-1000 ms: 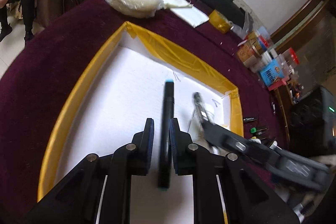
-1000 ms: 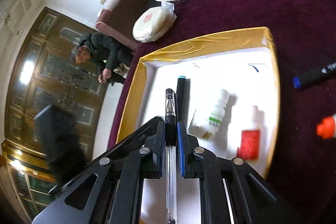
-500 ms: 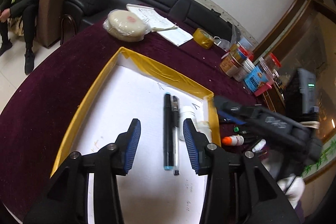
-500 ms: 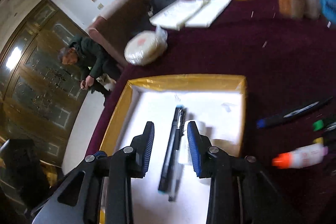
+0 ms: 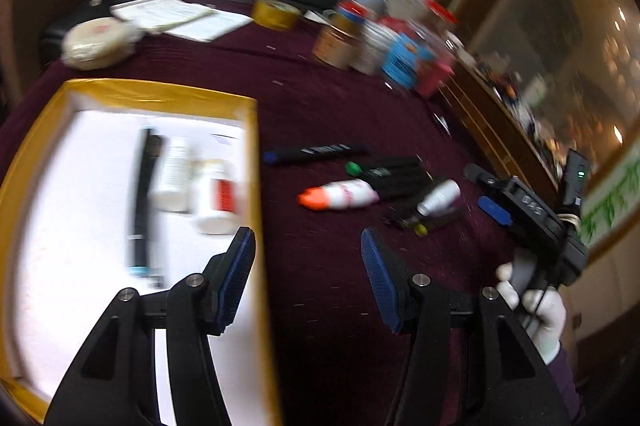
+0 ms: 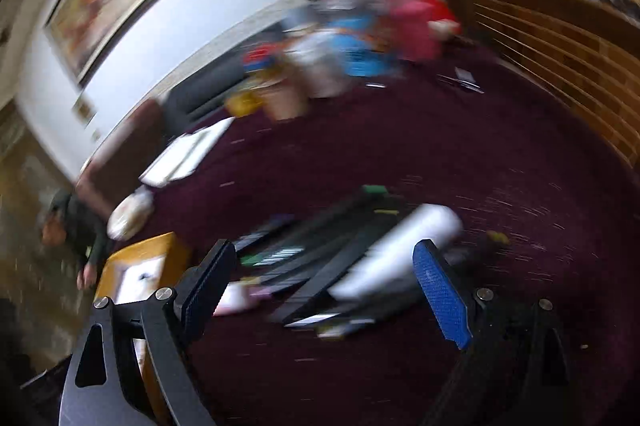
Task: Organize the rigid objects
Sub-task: 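Open the left gripper in the tray and return it to the pile, then grasp the white bottle with orange cap using the left gripper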
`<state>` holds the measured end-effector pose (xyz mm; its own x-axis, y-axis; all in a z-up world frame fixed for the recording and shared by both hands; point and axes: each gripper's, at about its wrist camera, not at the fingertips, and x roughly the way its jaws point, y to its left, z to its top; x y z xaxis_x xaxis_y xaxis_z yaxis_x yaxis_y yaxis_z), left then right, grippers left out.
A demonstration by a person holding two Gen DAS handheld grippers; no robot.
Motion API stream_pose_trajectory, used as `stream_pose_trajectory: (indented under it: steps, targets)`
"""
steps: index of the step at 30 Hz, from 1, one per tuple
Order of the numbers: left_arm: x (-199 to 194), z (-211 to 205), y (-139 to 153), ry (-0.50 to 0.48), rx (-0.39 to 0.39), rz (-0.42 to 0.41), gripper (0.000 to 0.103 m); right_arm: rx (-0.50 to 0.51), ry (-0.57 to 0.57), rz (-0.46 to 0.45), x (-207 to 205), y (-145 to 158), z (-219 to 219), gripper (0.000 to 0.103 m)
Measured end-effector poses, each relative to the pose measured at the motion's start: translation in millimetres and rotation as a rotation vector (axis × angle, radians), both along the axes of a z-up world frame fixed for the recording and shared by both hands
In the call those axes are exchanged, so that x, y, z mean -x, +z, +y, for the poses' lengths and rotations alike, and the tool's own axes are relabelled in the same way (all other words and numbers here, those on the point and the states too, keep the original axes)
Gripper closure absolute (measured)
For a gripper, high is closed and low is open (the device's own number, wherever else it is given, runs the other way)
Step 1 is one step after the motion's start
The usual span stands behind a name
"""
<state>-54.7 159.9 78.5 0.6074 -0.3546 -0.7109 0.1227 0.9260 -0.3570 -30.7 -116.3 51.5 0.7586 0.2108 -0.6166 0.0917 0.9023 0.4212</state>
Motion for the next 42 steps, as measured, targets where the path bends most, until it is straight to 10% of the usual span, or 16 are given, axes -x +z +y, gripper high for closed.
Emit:
stream_pose_trajectory:
  steps: [10,21,25,42]
  targets:
    - [-48.9,-91.0,-25.8,-0.15,-0.377,-0.037,0.05,-0.082,-0.067,0.01,-1.0,-41.9,-61.6,0.016]
    - [-91.0,-128.1,-57.9,-0.296,-0.562,0.019,0.049,-0.139,-0.037,0.029,-0.6,-51.4,-66.5,0.016]
    - [-79.8,-126.8,-56.0,-0.305,-0.499,0.032,0.079,-0.134,-0.035,0.029,-0.3,-52.5,-66.1,0.016]
    - [-60.3,-101.2,-42.7,-0.163,-0.239,0.053,0.079,-0.098,-0.035,0.033,-0.8,-52.4,-61.0,0.016]
